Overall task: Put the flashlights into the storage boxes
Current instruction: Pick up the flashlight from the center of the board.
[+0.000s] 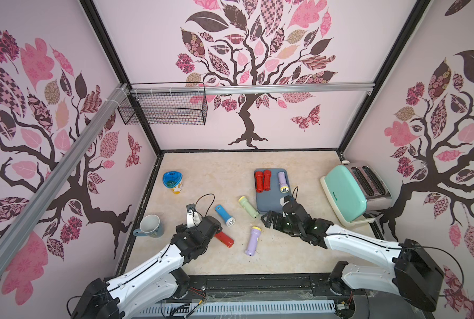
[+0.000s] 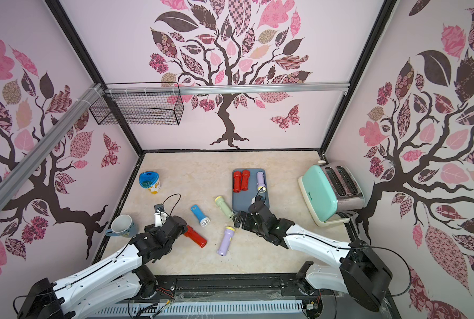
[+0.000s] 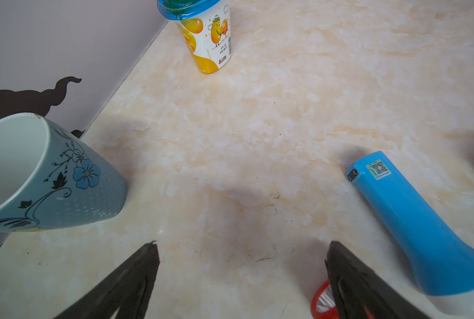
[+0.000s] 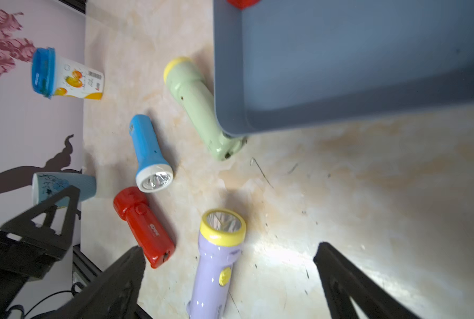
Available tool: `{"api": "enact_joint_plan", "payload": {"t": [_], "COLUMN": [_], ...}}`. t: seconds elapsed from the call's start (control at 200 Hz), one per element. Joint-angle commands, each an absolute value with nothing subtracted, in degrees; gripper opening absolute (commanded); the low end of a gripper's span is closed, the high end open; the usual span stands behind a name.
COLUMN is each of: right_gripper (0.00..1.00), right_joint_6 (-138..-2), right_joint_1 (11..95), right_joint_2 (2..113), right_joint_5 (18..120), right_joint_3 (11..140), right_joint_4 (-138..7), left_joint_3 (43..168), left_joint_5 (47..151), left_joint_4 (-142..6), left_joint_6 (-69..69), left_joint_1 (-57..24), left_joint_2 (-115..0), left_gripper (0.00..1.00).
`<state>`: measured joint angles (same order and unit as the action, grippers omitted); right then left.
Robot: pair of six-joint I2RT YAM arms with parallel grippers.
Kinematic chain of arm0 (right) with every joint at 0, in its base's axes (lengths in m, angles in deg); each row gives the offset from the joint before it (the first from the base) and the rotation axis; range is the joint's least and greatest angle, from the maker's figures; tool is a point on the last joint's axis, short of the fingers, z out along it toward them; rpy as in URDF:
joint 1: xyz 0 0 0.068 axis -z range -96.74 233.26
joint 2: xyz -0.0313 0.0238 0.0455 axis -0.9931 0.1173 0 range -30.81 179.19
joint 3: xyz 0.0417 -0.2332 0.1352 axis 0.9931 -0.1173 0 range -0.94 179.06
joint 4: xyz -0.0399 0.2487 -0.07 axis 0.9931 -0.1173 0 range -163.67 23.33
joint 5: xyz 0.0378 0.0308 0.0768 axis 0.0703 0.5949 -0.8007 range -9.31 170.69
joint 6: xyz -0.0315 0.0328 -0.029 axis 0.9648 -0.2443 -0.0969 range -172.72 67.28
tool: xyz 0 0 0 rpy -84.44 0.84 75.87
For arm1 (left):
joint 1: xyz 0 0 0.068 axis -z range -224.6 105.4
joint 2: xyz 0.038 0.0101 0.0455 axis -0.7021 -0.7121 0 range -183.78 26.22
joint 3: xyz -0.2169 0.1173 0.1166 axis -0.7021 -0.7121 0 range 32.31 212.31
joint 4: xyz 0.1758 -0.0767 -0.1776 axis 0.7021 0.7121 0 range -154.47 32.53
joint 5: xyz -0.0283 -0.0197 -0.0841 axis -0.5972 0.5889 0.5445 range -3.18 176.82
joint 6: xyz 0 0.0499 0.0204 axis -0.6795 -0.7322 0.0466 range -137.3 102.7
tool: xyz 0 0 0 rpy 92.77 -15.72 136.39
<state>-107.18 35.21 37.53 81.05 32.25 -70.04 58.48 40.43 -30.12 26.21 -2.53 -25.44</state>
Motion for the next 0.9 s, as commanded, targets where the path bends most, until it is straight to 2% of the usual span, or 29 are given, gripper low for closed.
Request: {"api": "enact_joint_plan", "payload": {"t": [0.0,0.17,0.26,0.325,0.44,0.735,0.895], "right_gripper": [0.99,0.99,0.83,0.76,0.73,0.69,0.62], "right_joint_6": [-111.5,-114.9,-118.0,-120.6,-124.1,-122.2,-123.4], "right_joint_1": [30.3,29.9,29.1,27.9,27.3,24.9,22.0], "right_joint_2": [37.0,40.4,43.6,45.3,47.2,50.9,53.9], "right_joint_5": [88.5,82.1,80.8,82.3,82.1,82.0,84.9], "right_joint_3": [34.0,30.2,30.3,30.7,30.3,33.1,34.9], "right_joint_4": [-74.9,-65.3,-63.0,-62.9,-61.9,-63.0,-64.2], "left_joint_3": [60.4,61.3,61.4,61.2,61.3,59.9,59.9], "left_joint_5": [40.8,40.3,40.3,40.9,40.5,41.5,41.7], "left_joint_4": [-30.1,-28.4,-28.1,-28.7,-28.6,-30.2,-30.2], "left_joint_6": [26.1,26.4,26.6,26.0,26.2,25.6,25.1], "left_joint_1": [-2.3,-2.3,-2.3,-2.3,-2.3,-2.3,-2.3], "left_joint_2": [-26.4,-27.2,-27.1,-27.1,-27.1,-24.8,-24.7], "left_gripper": [0.98,0.98,0.98,0.98,0.98,0.98,0.98]}}
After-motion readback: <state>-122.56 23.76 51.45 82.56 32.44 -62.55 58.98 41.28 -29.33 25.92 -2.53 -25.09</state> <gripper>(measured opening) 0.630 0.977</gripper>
